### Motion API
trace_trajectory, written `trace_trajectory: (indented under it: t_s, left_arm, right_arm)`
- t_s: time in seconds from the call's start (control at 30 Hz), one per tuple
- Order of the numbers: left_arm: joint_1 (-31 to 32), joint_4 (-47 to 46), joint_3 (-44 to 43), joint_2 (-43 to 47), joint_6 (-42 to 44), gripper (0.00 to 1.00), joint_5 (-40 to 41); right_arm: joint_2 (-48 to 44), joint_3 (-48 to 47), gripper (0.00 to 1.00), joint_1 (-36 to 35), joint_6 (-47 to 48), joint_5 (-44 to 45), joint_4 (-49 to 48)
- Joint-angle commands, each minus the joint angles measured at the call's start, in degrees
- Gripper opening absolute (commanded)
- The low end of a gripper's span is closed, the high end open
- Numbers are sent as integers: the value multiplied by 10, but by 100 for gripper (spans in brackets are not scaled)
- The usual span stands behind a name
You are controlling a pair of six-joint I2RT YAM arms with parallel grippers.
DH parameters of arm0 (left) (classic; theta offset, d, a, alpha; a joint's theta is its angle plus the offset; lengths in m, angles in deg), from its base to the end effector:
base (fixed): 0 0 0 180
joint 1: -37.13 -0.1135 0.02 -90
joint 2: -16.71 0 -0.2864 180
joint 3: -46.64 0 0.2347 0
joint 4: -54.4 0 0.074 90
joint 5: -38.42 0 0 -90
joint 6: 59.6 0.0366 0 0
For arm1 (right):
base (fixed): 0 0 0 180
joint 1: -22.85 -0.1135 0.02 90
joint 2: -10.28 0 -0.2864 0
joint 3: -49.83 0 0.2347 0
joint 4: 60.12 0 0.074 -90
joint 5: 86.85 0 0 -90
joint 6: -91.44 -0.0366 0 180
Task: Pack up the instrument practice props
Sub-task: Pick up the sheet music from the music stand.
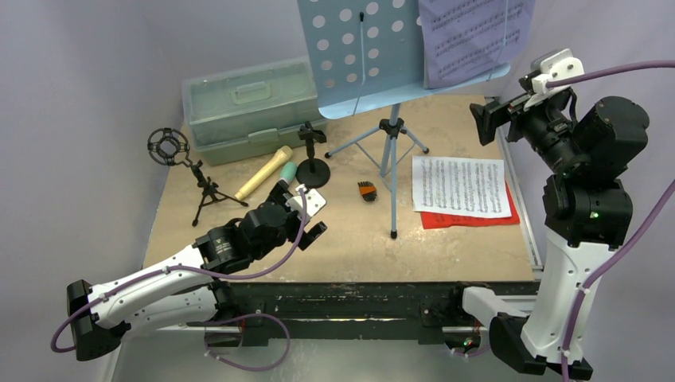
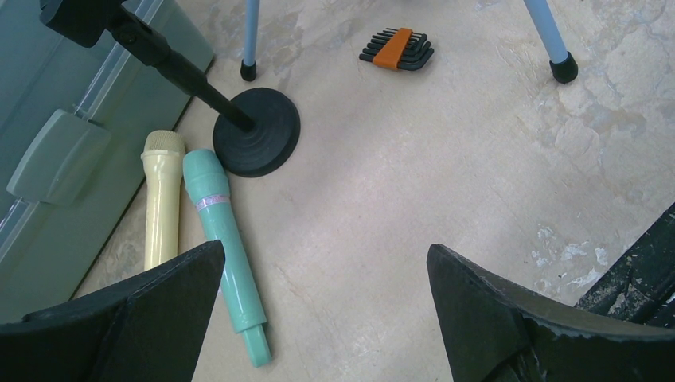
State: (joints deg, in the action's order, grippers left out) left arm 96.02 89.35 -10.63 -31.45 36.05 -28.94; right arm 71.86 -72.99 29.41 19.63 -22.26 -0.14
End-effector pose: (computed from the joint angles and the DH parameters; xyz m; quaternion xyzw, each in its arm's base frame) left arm 0.0935 -0.1277 0.3171 0.3554 0.7582 -0.0847 0.5401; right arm 0.1048 0.0038 0.5735 -0.2255 0.6627 0.0008 0.7141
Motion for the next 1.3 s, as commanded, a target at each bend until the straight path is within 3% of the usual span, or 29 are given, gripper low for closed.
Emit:
trace_trajectory:
  t_s: [0.0, 0.17, 0.93, 1.07, 1.27]
  left_arm:
    - [-4, -29, -1, 4, 9, 99, -8]
    - [-4, -29, -1, 5, 10, 99, -9]
    - [-4, -30, -2, 14, 9, 99, -16]
    - [-4, -29, -3, 14, 9, 99, -20]
    - [-4, -27, -5, 19, 8, 99, -20]
  right_arm:
    - [-6, -9, 99, 4, -40, 66, -43]
    - [-14, 3, 99, 4, -58, 109, -60]
    - [7, -15, 99, 37, -62, 141, -68]
    - [34, -32, 99, 53, -85, 88, -72]
    - [81, -77, 99, 61, -34, -118, -27]
